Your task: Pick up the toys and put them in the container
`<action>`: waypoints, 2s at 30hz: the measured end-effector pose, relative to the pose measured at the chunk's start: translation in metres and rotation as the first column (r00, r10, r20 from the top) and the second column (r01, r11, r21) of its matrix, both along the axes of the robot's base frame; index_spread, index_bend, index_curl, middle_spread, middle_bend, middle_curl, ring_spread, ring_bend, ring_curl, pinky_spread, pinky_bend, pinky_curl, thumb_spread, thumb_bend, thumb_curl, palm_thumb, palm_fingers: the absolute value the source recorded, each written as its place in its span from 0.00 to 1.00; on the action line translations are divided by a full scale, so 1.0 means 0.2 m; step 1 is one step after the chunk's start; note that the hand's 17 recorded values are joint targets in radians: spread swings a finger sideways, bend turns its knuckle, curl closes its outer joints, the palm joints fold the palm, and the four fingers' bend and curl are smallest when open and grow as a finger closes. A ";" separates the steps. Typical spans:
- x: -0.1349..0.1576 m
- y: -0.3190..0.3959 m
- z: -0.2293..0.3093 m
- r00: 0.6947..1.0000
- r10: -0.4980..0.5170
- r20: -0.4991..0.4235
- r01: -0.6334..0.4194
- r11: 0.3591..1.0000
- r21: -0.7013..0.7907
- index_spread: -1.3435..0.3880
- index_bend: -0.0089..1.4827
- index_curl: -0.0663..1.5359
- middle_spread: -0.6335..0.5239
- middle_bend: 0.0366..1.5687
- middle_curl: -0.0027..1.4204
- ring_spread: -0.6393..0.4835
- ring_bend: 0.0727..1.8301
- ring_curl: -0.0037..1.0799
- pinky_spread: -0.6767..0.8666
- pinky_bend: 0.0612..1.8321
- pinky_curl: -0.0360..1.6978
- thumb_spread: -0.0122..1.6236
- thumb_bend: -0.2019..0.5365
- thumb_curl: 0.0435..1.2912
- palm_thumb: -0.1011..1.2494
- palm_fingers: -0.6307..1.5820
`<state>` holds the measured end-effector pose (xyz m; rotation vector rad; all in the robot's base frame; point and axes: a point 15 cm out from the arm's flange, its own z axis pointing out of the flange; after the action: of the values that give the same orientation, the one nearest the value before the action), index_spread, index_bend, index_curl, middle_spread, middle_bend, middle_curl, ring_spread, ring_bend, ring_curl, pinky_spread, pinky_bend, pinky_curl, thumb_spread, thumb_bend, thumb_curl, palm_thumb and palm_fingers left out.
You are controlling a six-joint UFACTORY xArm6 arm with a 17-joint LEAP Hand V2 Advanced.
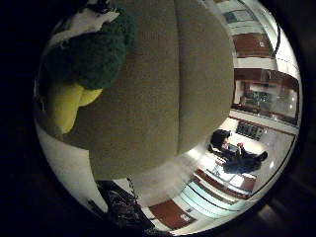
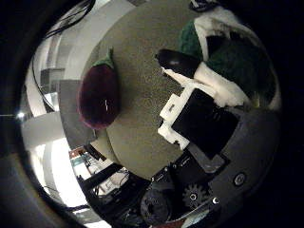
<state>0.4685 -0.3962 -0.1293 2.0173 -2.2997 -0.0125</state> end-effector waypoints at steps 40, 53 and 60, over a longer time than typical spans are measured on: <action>0.05 -0.22 1.35 0.984 0.002 0.181 0.006 0.999 -0.041 0.67 0.83 0.50 0.46 0.88 0.47 0.41 0.78 0.61 0.32 0.77 0.44 0.74 0.26 0.31 0.79 0.81; -0.05 0.27 1.84 0.971 0.109 0.213 -0.109 0.994 -0.013 0.67 0.83 0.50 0.46 0.88 0.47 0.41 0.78 0.61 0.32 0.75 0.47 0.75 0.26 0.30 0.80 0.81; -0.10 0.72 2.07 0.946 0.219 0.240 -0.225 0.974 -0.004 0.67 0.83 0.50 0.46 0.87 0.47 0.41 0.78 0.61 0.32 0.75 0.49 0.75 0.26 0.30 0.80 0.81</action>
<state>0.4483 -0.2523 0.2854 2.3981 -2.1903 0.2319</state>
